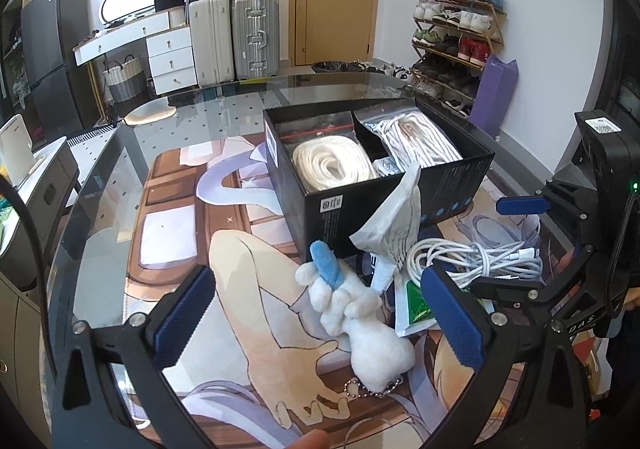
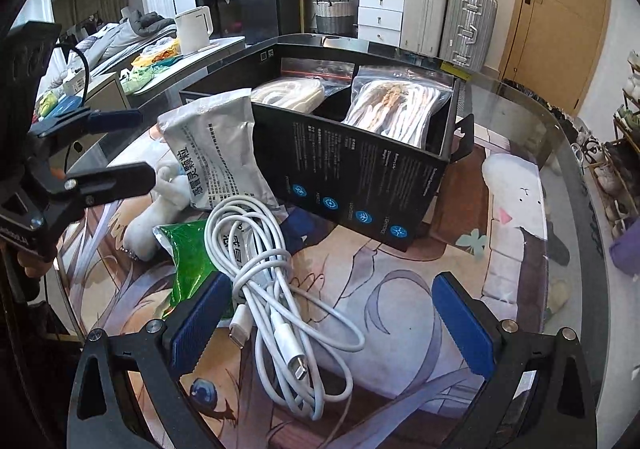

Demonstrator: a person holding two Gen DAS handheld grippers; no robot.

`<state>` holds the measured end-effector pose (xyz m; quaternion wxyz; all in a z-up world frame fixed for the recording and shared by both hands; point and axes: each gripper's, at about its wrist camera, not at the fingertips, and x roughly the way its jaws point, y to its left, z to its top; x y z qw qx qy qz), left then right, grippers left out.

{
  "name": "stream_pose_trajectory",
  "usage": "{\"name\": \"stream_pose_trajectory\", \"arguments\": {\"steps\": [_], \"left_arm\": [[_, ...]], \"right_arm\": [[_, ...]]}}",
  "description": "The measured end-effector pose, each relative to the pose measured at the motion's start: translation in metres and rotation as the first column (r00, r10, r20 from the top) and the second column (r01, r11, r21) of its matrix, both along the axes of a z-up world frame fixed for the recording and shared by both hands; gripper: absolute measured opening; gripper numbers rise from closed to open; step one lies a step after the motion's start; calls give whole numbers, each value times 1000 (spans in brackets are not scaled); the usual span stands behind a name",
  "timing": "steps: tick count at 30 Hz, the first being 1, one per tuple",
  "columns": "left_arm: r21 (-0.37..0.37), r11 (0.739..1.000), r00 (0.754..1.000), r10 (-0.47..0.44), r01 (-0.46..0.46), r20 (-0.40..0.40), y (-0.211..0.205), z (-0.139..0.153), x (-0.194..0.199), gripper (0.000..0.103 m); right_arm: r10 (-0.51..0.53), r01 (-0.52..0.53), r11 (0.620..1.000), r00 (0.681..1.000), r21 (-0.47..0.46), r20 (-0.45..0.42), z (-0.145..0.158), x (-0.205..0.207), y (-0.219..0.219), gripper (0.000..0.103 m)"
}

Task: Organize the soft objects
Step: 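Move the right tool toward the loose white cable coil beside the box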

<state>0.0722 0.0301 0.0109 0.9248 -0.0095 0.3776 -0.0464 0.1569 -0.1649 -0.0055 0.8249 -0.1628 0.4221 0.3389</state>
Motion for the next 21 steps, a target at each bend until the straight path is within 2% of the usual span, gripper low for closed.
{"name": "stream_pose_trajectory", "arguments": {"steps": [7, 15, 17, 21], "left_arm": [[4, 1000, 1000, -10, 10, -20, -1, -6, 2, 103], [15, 1000, 999, -19, 20, -34, -2, -7, 1, 103], [16, 1000, 999, -18, 18, -38, -1, -8, 2, 103], [12, 1000, 999, -14, 14, -51, 1, -10, 3, 103]], "right_arm": [[-57, 56, 998, 998, -19, -6, -5, 13, -6, 102], [-65, 63, 997, 998, -48, -24, -14, 13, -4, 102], [-82, 80, 996, 995, -28, -50, -16, 17, -6, 102], [-95, 94, 995, 995, -27, -40, -18, 16, -8, 102]]}}
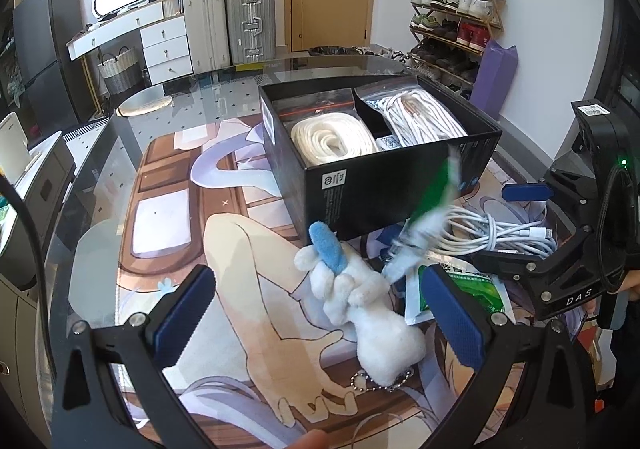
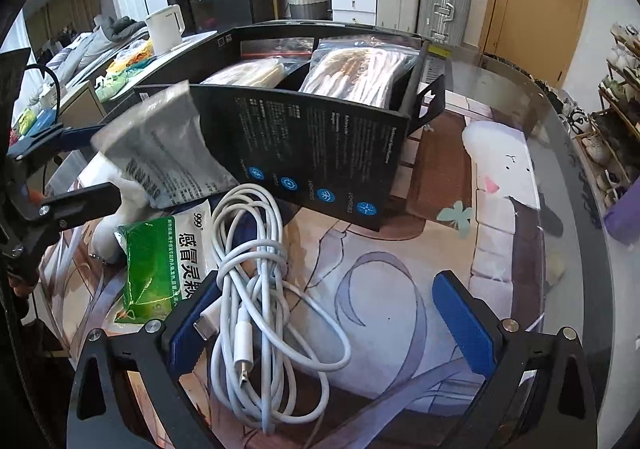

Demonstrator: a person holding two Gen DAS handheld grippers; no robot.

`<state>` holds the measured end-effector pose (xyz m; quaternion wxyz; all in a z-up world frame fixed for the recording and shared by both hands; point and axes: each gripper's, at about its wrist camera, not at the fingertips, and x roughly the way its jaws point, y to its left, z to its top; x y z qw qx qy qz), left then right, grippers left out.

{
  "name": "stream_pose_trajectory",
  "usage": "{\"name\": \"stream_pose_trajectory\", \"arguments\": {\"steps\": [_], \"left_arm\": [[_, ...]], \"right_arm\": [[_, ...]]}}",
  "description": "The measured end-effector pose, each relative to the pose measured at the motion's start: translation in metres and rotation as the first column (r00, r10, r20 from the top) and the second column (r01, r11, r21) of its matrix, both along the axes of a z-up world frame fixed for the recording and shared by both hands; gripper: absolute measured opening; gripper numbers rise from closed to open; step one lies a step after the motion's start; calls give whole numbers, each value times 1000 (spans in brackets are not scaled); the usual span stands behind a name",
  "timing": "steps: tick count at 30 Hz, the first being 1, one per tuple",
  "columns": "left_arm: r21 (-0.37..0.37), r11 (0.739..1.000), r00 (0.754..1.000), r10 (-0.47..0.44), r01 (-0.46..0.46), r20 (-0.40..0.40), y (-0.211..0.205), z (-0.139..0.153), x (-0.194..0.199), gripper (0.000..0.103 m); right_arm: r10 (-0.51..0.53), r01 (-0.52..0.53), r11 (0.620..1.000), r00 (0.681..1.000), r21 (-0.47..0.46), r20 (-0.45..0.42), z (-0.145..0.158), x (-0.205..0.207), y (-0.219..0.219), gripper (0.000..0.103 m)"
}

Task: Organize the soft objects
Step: 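Move the right tool toward the loose white cable coil beside the box, then grasp the white cable coil with the right tool while the left tool grasps the white plush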

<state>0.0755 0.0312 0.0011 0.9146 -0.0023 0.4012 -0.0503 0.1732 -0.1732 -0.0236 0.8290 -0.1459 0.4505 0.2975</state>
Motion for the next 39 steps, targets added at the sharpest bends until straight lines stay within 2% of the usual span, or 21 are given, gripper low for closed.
{"name": "stream_pose_trajectory", "arguments": {"steps": [9, 11, 13, 17, 19, 24, 33, 36, 39], "left_arm": [[21, 1000, 999, -3, 4, -33, -2, -5, 2, 103], [24, 1000, 999, -3, 4, -38, -2, -6, 2, 103], [17, 1000, 999, -3, 3, -43, -1, -7, 3, 103], [-4, 1000, 998, 0, -1, -56, 3, -8, 6, 103], [-5, 1000, 998, 4, -4, -62, 3, -10, 6, 103], [-10, 1000, 998, 8, -9, -70, 5, -11, 7, 103], [-9, 999, 995, 29, -31, -99, 4, -19, 10, 103], [-43, 998, 993, 34, -39, -115, 4, -23, 12, 103], [-42, 998, 993, 36, -41, -111, 3, -24, 12, 103]], "right_arm": [[32, -32, 999, 999, -4, -3, 0, -6, -1, 101], [53, -53, 999, 999, 4, 9, 2, -10, 2, 95], [86, -87, 996, 996, 12, 22, 4, -17, 6, 83], [117, -118, 993, 992, 20, 40, 7, -22, 9, 72], [147, -148, 988, 988, 41, 43, 8, -25, 11, 55], [178, -180, 982, 983, 50, 46, 10, -31, 14, 35], [175, -178, 983, 982, 40, 72, 18, -37, 11, 35], [173, -177, 983, 982, 39, 76, 21, -37, 10, 35], [171, -174, 984, 982, 41, 75, 23, -37, 7, 35]]}}
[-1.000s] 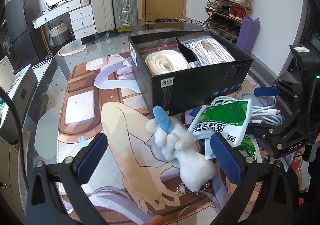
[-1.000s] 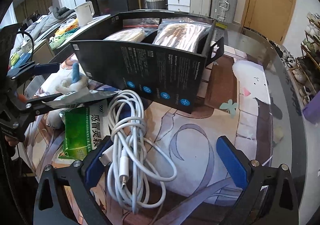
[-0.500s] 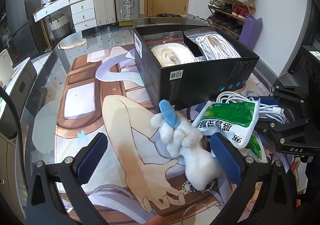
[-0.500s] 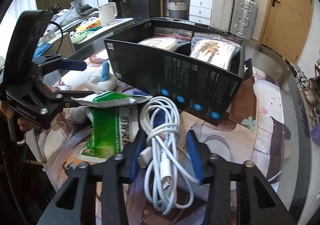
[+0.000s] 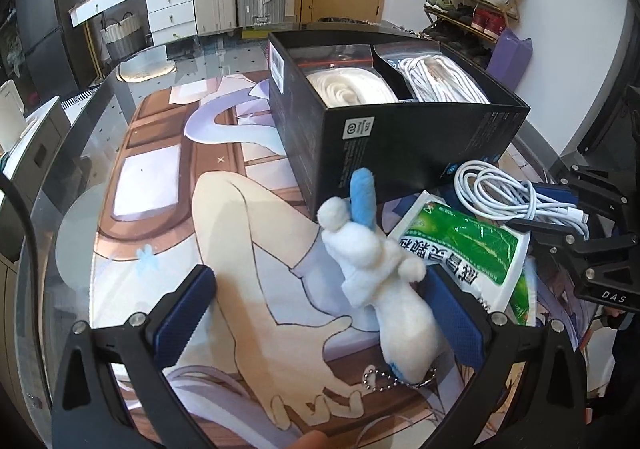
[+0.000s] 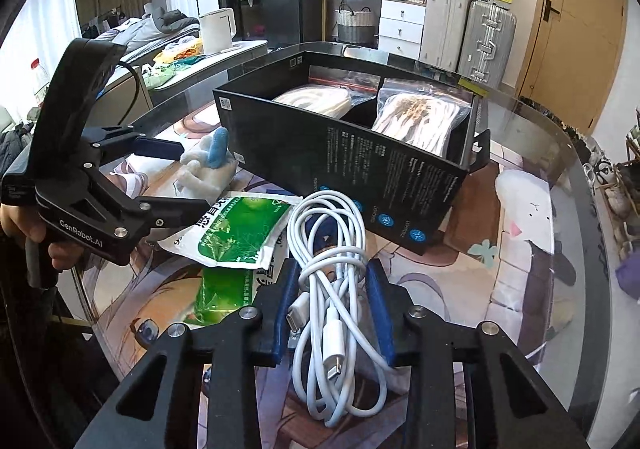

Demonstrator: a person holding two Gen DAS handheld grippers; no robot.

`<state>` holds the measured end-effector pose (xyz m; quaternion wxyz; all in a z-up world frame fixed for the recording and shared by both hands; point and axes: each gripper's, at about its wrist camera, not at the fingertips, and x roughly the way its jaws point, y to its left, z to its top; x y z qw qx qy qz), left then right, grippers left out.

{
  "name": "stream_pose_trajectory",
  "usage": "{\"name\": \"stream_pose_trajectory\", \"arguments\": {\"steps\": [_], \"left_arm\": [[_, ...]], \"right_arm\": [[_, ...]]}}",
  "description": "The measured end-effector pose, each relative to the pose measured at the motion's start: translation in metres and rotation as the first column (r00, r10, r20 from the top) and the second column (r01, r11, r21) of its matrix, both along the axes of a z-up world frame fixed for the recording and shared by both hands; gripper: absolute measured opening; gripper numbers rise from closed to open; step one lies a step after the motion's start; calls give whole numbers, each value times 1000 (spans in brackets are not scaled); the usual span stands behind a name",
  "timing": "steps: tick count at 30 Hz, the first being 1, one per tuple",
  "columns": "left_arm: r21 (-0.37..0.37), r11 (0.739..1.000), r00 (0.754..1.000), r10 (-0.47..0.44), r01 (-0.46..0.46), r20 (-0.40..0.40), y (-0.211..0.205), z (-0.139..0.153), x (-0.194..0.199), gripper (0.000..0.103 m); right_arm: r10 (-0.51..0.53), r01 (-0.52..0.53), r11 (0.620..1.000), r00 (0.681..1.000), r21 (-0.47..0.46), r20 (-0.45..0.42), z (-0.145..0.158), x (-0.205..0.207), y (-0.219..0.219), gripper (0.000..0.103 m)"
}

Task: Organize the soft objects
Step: 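Grasp the white cable coil with the right tool while the left tool grasps the white plush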

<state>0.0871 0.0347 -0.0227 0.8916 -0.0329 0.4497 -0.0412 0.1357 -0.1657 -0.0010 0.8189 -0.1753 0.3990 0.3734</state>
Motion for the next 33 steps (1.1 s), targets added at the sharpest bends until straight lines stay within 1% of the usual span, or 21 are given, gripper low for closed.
{"name": "stream_pose_trajectory", "arguments": {"steps": [3, 6, 9, 11, 12, 13, 14, 15, 17, 20, 28, 33], "left_arm": [[-5, 1000, 1000, -5, 5, -2, 0, 0, 0, 102], [-4, 1000, 1000, -17, 17, -1, -1, 1, -1, 99], [-9, 999, 999, -45, 45, 9, -5, 3, -3, 88], [-17, 997, 997, -71, 71, 19, -7, 5, -5, 71], [-27, 996, 996, -86, 86, 23, -8, 6, -6, 65], [-39, 994, 995, -98, 99, 27, -9, 7, -7, 51], [-55, 992, 994, -110, 111, 26, -9, 8, -8, 41], [-66, 991, 993, -116, 118, 24, -9, 9, -8, 38], [-62, 991, 993, -115, 117, 32, -10, 12, -9, 32], [-60, 991, 992, -120, 122, 45, -9, 17, -11, 30], [-67, 991, 990, -112, 118, 86, -3, 25, -25, 29], [-75, 991, 987, -99, 109, 129, 1, 39, -31, 29]], "right_arm": [[-1, 1, 1000, 1000, 0, 4, 2, 1, -2, 35], [-1, 1, 1000, 1000, 2, 11, 5, 0, -3, 35], [1, -1, 1000, 1000, 7, 18, 10, -1, -5, 35], [4, -4, 1000, 1000, 9, 23, 12, -2, -7, 35], [4, -5, 1000, 1000, 11, 25, 14, -2, -7, 35], [5, -6, 1000, 1000, 13, 27, 15, -3, -8, 35], [6, -6, 1000, 1000, 16, 29, 17, -3, -9, 35], [5, -6, 1000, 1000, 18, 31, 18, -3, -9, 35], [6, -6, 1000, 999, 23, 37, 21, -4, -10, 35], [5, -6, 1000, 999, 30, 45, 24, -6, -12, 35], [12, -15, 999, 998, 43, 65, 33, -12, -13, 35], [15, -20, 998, 996, 64, 86, 42, -17, -16, 35]]}}
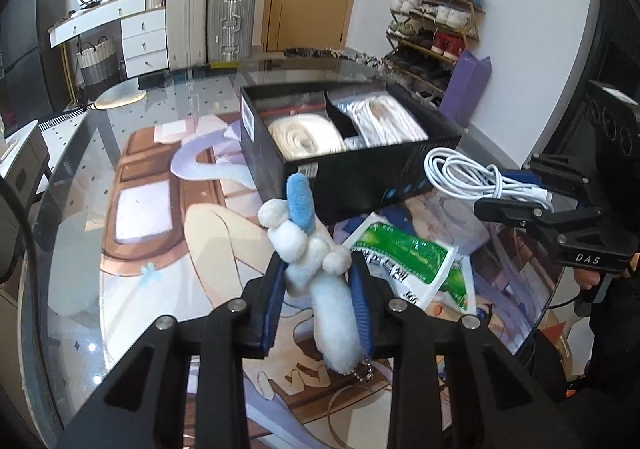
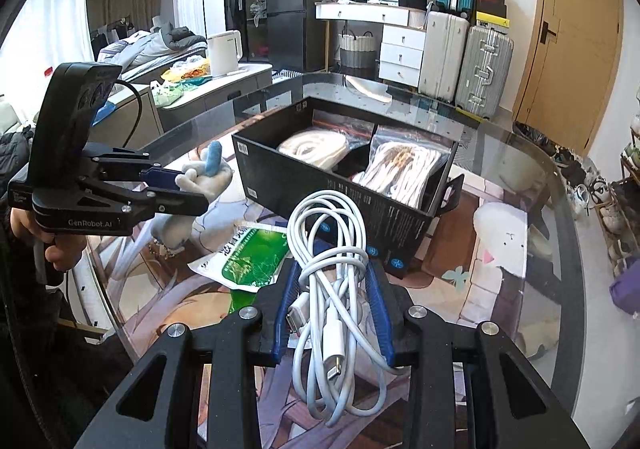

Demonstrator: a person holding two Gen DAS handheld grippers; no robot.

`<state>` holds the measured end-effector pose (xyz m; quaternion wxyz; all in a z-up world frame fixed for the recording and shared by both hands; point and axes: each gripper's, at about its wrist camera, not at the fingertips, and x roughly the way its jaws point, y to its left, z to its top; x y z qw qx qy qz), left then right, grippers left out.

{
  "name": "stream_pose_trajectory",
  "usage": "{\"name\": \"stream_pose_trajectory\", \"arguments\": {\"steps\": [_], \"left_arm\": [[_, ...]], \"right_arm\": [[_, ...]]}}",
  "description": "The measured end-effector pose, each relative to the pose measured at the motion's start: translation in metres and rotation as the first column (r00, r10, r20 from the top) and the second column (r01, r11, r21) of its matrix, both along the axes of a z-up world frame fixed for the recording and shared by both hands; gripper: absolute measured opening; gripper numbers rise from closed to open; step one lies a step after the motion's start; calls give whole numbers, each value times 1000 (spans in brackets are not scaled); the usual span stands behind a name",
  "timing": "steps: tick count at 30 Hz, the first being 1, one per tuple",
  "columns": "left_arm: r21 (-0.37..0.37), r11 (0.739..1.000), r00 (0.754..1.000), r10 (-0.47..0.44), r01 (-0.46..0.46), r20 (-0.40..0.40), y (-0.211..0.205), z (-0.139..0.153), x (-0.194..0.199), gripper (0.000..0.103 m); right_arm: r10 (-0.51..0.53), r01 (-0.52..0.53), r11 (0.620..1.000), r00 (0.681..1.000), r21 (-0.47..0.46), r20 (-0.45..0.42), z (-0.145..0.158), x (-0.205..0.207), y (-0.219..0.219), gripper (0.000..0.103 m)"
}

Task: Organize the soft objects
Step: 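Grasp the white cable coil with the right tool while the left tool grasps the white plush, then carry the plush and cable coil into the black box and open both tools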

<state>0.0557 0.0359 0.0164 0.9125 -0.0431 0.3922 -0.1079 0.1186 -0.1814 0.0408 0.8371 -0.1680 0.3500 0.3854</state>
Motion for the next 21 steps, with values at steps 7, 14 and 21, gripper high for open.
{"name": "stream_pose_trajectory", "arguments": {"steps": [7, 14, 21], "left_arm": [[-28, 1000, 998, 14, -12, 67, 4, 20, -7, 30], [-31, 999, 996, 7, -4, 89, 1, 30, -5, 30], [-54, 999, 993, 7, 0, 116, 2, 45, 5, 30]], "right_arm": [[4, -3, 997, 1000, 74, -11, 13, -2, -8, 35], [-10, 10, 996, 1000, 83, 0, 18, 0, -10, 35], [-31, 28, 995, 999, 98, 29, 29, 5, -11, 35]]}}
